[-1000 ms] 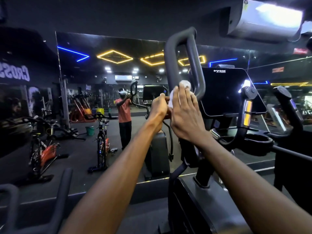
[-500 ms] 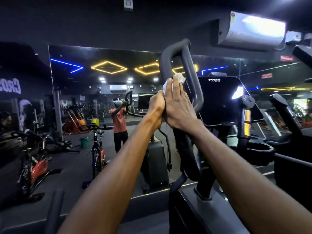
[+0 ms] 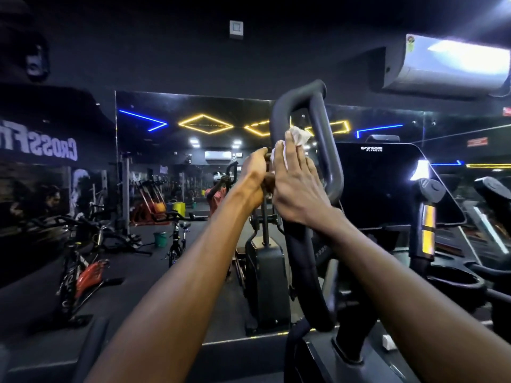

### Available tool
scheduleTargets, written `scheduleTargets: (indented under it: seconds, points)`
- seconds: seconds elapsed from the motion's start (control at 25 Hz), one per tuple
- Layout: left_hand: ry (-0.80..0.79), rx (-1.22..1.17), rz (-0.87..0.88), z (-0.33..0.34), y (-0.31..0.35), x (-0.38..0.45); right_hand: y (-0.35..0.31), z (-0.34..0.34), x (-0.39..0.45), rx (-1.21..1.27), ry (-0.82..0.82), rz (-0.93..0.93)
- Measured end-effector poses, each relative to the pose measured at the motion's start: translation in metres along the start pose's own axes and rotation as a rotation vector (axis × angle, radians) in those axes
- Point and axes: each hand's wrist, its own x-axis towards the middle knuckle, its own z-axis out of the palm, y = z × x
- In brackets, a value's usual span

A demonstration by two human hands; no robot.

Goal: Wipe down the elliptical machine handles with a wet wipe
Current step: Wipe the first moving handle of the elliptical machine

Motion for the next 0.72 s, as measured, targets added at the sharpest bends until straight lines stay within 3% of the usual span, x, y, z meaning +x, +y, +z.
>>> scheduleTargets:
  seconds: [0.16,0.36,0.72]
  points:
    - [0.081,-0.058,0.018,0.004,0.009,0.006,0.009,-0.017,0.059,0.018,0.005,-0.058]
    - [0.135,-0.061,0.034,0.009,0.015,0.004,0.03,-0.01,0.061,0.031,-0.003,-0.15]
    - [0.232,0.027,0.103,0.029,0.027,0.023,0.053,-0.023,0.105,0.079,0.033,-0.138]
